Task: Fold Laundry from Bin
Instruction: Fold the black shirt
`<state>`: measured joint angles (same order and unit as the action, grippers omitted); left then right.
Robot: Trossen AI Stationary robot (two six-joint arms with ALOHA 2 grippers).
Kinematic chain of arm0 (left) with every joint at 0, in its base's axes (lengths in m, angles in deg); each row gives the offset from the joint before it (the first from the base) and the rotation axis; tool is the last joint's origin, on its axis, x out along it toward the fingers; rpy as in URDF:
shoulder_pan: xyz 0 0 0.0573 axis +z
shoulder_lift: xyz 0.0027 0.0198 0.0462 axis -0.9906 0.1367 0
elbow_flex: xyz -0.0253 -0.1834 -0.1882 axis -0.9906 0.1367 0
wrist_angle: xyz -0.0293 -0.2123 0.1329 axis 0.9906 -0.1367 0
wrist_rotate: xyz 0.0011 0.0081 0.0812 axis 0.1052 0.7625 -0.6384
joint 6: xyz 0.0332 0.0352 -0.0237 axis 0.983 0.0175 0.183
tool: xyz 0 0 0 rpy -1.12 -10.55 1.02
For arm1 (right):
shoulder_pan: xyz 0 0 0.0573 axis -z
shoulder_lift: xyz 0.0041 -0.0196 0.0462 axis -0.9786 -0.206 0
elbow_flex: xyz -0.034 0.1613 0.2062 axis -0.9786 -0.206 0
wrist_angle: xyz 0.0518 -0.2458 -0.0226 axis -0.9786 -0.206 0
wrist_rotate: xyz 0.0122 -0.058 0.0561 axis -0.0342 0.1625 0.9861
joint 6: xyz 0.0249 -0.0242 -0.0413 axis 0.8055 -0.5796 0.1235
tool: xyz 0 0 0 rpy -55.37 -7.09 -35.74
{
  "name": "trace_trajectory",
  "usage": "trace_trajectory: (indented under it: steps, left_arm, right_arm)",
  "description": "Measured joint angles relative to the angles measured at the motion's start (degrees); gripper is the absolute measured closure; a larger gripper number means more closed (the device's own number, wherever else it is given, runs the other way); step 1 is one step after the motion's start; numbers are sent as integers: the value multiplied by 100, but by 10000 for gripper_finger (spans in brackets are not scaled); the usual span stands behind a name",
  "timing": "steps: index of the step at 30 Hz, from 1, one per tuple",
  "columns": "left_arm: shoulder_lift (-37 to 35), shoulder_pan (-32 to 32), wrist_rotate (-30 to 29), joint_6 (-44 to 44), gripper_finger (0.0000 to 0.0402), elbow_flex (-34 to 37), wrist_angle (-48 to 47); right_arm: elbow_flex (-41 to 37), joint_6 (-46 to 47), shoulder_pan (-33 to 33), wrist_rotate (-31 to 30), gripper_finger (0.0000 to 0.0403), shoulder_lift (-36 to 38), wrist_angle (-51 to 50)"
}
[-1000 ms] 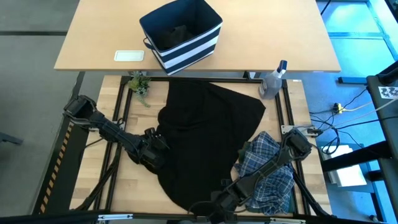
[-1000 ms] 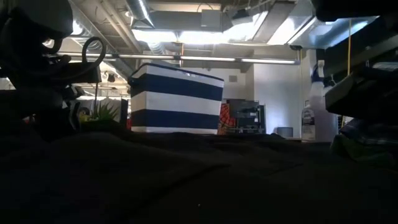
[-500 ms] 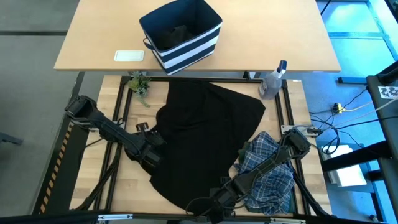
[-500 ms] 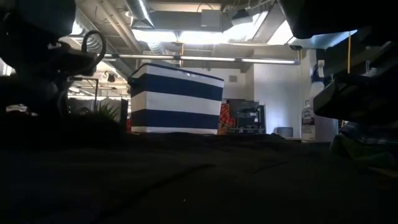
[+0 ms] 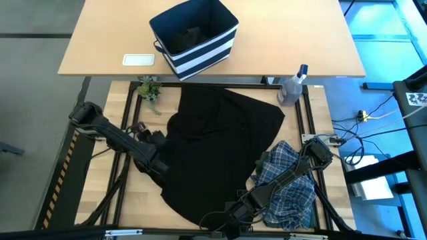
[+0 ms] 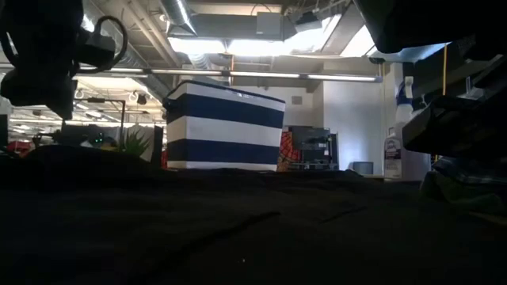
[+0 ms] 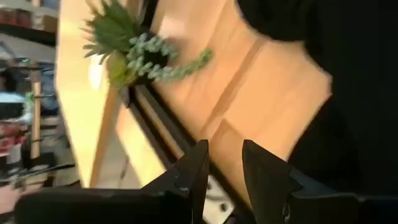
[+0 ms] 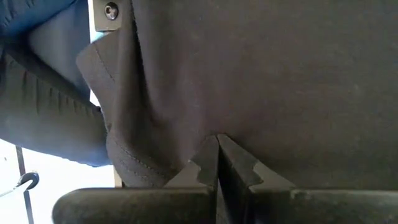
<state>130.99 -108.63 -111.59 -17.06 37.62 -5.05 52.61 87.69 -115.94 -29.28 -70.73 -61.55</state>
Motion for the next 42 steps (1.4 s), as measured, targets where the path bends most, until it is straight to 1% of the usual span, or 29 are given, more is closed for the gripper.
trace_trajectory:
  steps: [2,6,9,12,14,17,19,21,25,27,29,31,34,37,39,42]
  left_arm:
    - [-51,-25,-33,28,308,-36,98]
    - [-54,-194,-38,347,308,-245,739]
    - [-54,-398,-49,836,308,-378,1593]
    - [-55,-568,-55,1215,308,-387,2243]
    - [-54,-716,-51,1290,308,-387,2637]
    - [-56,-1011,-107,1280,308,-306,2844]
    - [-101,-1215,-131,1154,308,-144,2928]
    - [-222,-1378,-136,946,308,161,3055]
    - [-723,-1535,260,699,308,992,3775]
    - [-1052,-1538,315,727,308,1288,4086]
    - [-1332,-1544,463,1009,308,1389,4463]
    - [-1500,-1560,645,1508,308,1380,4894]
    - [-1485,-1557,960,2145,308,1311,5014]
    - [-1223,-1490,1197,2322,306,1314,4876]
    - [-1013,-1449,1342,2407,298,1314,4876]
    - [-722,-1409,1490,2462,274,1314,4875]
  right_arm:
    - [0,0,-2,0,395,0,-1]
    - [-2,0,-2,-2,395,0,3]
    - [-2,0,-2,-2,395,0,7]
    - [-2,-2,-2,-7,395,0,7]
    - [-2,0,-2,-15,395,0,9]
    - [-2,-2,-4,-72,395,0,9]
    - [-2,-2,-8,-100,395,0,17]
    - [-2,-9,-7,-112,395,0,18]
    - [-4,-53,-7,-157,395,0,23]
    - [-4,-121,-7,-179,395,0,26]
    - [-4,-151,-7,-211,395,0,28]
    - [-4,-153,-7,-221,395,0,31]
    - [-4,-170,-7,-255,395,0,35]
    - [-4,-173,8,-256,395,0,44]
    - [-4,-173,28,-262,395,-2,52]
    - [-4,-167,35,-258,395,-2,70]
